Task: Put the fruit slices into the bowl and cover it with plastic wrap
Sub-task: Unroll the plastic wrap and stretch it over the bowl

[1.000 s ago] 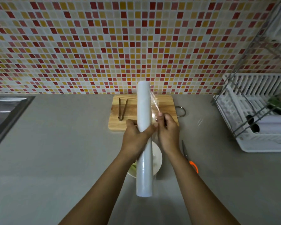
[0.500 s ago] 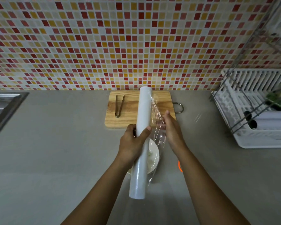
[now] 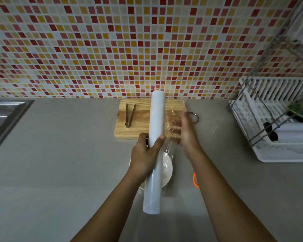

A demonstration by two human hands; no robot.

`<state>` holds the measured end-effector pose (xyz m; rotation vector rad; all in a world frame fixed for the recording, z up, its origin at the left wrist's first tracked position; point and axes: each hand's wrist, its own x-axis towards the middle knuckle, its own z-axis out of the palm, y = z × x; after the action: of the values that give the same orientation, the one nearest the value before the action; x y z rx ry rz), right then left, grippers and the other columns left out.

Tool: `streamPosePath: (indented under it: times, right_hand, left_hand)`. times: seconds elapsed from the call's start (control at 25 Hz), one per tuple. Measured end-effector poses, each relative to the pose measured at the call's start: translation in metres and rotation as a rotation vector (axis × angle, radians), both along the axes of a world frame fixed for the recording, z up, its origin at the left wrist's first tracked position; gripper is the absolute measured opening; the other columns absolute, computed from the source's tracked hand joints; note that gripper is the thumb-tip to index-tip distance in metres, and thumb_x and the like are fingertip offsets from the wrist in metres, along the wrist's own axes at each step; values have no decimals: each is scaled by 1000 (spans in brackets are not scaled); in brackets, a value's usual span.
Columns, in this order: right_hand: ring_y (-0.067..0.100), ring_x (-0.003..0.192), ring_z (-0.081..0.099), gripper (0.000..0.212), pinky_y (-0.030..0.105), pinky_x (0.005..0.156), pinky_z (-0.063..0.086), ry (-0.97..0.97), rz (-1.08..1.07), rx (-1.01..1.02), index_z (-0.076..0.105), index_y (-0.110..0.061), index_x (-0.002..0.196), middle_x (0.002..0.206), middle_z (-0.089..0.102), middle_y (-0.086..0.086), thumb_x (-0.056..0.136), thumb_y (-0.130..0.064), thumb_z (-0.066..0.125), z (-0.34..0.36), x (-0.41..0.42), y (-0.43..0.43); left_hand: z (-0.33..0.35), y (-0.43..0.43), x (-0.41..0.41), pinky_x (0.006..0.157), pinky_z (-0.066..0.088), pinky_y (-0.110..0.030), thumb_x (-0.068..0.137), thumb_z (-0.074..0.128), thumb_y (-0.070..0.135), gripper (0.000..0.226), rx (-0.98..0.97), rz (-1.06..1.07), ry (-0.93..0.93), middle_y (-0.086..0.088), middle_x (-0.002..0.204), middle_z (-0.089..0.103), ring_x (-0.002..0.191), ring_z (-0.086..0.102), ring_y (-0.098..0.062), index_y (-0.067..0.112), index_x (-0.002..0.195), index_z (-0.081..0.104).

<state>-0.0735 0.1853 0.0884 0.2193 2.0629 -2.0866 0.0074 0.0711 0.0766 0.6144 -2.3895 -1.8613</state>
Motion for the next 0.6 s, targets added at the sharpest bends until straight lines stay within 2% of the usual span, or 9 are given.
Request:
streamPosePath:
  times: [0.08, 0.16, 0.24, 0.36, 0.52, 0.6]
  right_hand:
    - [7, 57, 60, 42, 23, 53, 49, -2, 94, 53, 59, -22, 87, 69, 62, -4, 91, -57, 36, -16, 21, -2]
    - [-2, 45, 51, 36, 15, 48, 44, 125, -4, 136, 55, -17, 77, 54, 52, -6, 94, -45, 41, -28, 32, -4]
    - [-7, 48, 48, 30, 6, 47, 36, 252, -113, 255, 52, -18, 74, 56, 50, -6, 96, -36, 42, -32, 34, -3]
    - [-5, 50, 47, 32, 11, 49, 33, 349, -145, 340, 44, -25, 65, 56, 47, -7, 97, -30, 44, -28, 30, 1]
    - [3, 54, 48, 29, 12, 50, 33, 321, -160, 402, 54, -16, 76, 60, 52, -6, 97, -32, 43, -35, 26, 12]
    - [1, 55, 49, 28, 12, 51, 34, 309, -161, 397, 57, -14, 81, 62, 54, -7, 97, -32, 43, -40, 26, 16]
  left_hand:
    - [1, -2, -1, 66, 49, -24, 83, 57, 56, 31, -32, 10, 25, 14, 86, 62, 79, 60, -1, 29, 100, 53]
    - [2, -1, -1, 60, 44, -19, 86, 52, 55, 29, -47, 23, 48, 13, 83, 62, 74, 59, 2, 29, 99, 55]
    - [4, 1, -2, 61, 42, -17, 91, 44, 55, 29, -55, 24, 51, 15, 84, 61, 77, 58, 2, 30, 103, 53]
    - [8, 5, -2, 60, 39, -17, 92, 37, 57, 33, -12, 41, 29, 15, 87, 56, 81, 56, -2, 30, 107, 47]
    - [11, 3, 0, 48, 41, -12, 73, 64, 63, 48, -34, -1, 31, 13, 88, 58, 70, 61, 1, 29, 96, 41]
    - [9, 0, 0, 54, 46, -17, 69, 70, 58, 45, 7, -11, -33, 6, 88, 63, 73, 63, -4, 28, 91, 45]
